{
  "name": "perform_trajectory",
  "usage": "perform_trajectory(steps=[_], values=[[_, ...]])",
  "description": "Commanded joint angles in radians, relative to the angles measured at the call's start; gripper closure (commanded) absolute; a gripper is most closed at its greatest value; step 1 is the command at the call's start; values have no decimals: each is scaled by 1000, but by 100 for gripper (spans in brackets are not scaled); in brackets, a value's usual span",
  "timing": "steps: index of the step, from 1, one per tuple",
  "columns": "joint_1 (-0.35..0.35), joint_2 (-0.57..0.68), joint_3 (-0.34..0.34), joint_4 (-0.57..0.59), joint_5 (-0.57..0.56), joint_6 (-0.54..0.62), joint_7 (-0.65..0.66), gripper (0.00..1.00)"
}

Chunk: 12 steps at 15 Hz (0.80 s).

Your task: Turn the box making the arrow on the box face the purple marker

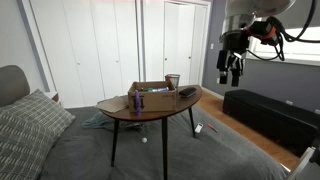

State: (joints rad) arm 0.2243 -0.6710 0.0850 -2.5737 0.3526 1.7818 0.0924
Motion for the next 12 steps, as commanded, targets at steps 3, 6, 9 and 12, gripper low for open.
perform_trajectory(steps=[3, 6, 9, 12], values=[[-24, -1, 19, 2, 11, -7, -11, 0], [-24, -1, 19, 2, 11, -7, -11, 0], [-48, 29, 9, 40, -43, -13, -41, 0], [-76, 118, 5, 156, -169, -30, -120, 0]])
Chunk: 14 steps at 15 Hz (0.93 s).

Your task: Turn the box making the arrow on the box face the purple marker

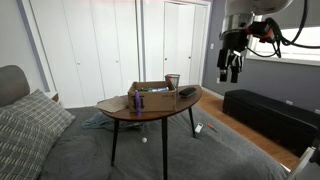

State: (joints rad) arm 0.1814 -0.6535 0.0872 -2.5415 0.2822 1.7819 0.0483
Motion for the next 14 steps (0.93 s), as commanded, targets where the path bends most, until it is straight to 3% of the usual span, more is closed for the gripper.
perform_trajectory(steps=[1, 13, 14], values=[[-35, 136, 2, 169, -135, -37, -109, 0], [34, 592, 85, 626, -355, 83, -470, 0], [30, 507, 81, 517, -301, 82, -416, 0]])
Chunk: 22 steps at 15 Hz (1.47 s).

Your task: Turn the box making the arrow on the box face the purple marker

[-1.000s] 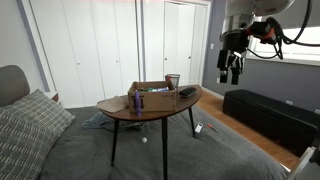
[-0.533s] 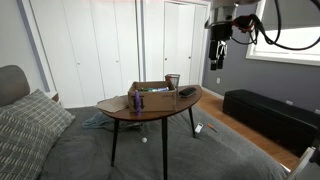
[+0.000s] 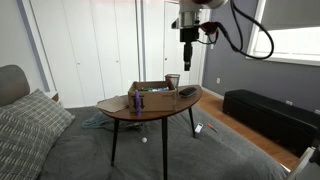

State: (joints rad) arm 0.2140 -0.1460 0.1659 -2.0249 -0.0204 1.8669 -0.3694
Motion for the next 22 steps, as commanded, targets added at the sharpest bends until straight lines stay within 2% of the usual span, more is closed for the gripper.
perform_trajectory(steps=[1, 8, 10, 16, 22], values=[[-4, 25, 5, 26, -3, 0, -4, 0], [-5, 21, 4, 17, -3, 0, -3, 0], [-15, 53, -3, 46, -16, 7, -2, 0], [-37, 235, -14, 247, -14, 57, -137, 0], [-38, 455, 2, 480, -97, 92, -249, 0]])
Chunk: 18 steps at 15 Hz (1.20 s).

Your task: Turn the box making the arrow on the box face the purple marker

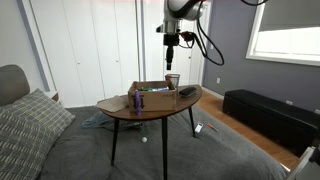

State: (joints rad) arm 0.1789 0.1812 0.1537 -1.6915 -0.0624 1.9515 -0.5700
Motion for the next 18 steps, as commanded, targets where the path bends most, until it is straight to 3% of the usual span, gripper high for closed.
perform_trajectory(steps=[1, 8, 15, 16, 18], values=[[-3, 161, 15, 182, -63, 10, -58, 0], [3, 353, 27, 375, -53, 87, -104, 0], [23, 478, 36, 491, -54, 67, -108, 0], [25, 491, 36, 501, -55, 64, -109, 14], [24, 512, 35, 516, -53, 61, -112, 31]])
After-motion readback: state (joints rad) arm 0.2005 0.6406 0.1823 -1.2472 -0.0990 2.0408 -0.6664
